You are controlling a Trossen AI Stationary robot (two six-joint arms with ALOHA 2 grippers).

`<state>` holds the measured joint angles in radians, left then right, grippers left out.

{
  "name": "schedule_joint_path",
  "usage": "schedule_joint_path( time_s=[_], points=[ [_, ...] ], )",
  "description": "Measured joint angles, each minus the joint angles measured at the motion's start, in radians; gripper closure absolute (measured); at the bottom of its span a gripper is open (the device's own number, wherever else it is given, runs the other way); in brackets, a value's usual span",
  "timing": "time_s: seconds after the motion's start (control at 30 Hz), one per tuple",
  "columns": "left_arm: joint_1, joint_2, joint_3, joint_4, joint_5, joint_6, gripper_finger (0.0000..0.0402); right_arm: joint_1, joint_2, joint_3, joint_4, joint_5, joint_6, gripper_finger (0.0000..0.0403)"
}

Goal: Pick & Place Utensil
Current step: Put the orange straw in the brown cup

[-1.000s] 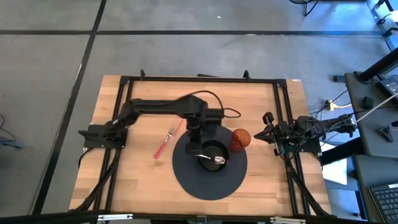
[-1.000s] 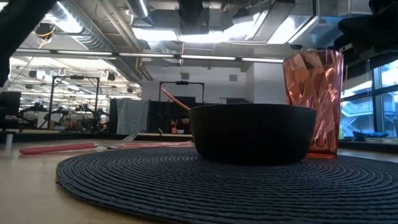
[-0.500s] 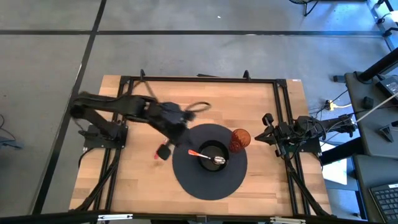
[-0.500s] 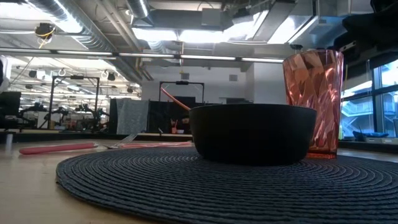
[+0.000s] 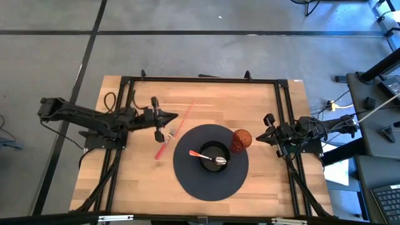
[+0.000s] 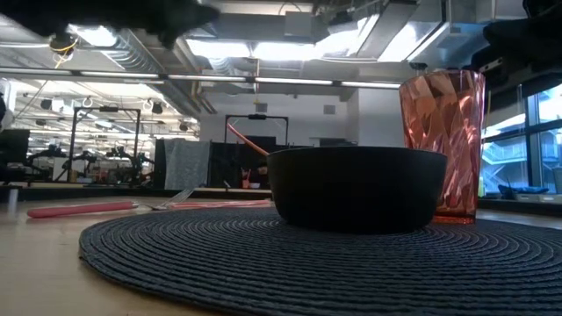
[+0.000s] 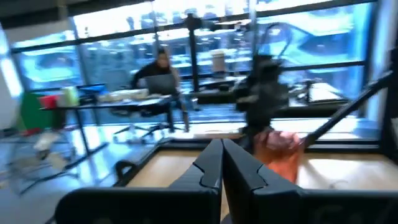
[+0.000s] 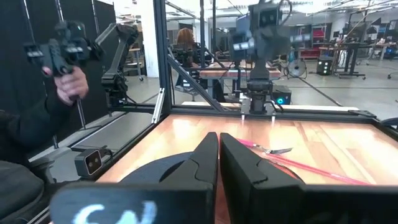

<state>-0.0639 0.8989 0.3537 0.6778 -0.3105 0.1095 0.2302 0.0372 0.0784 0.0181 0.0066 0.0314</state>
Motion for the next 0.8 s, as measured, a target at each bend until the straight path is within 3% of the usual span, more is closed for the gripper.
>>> schedule_joint_path(
  time_s=[0.1,0.23,0.33,0.53,0.8],
  points=[
    [-0.014,0.009,-0.104,0.147,-0.068,0.056,0.0399,0.000,0.000,0.000,0.000,0.000,-0.006,0.0386],
    [-0.012,0.063,-0.156,0.352,-0.072,0.195,0.0399,0.000,0.000,0.000,0.000,0.000,-0.036,0.0386],
    [-0.006,0.108,-0.159,0.369,-0.071,0.182,0.0399,0.000,0.000,0.000,0.000,0.000,-0.038,0.0386],
    [-0.050,0.093,-0.169,0.364,0.038,0.249,0.0398,0.000,0.000,0.000,0.016,0.000,-0.034,0.0386],
    [-0.188,-0.045,-0.229,0.369,-0.248,0.328,0.0398,0.000,0.000,0.000,0.015,-0.001,-0.020,0.0386]
  ],
)
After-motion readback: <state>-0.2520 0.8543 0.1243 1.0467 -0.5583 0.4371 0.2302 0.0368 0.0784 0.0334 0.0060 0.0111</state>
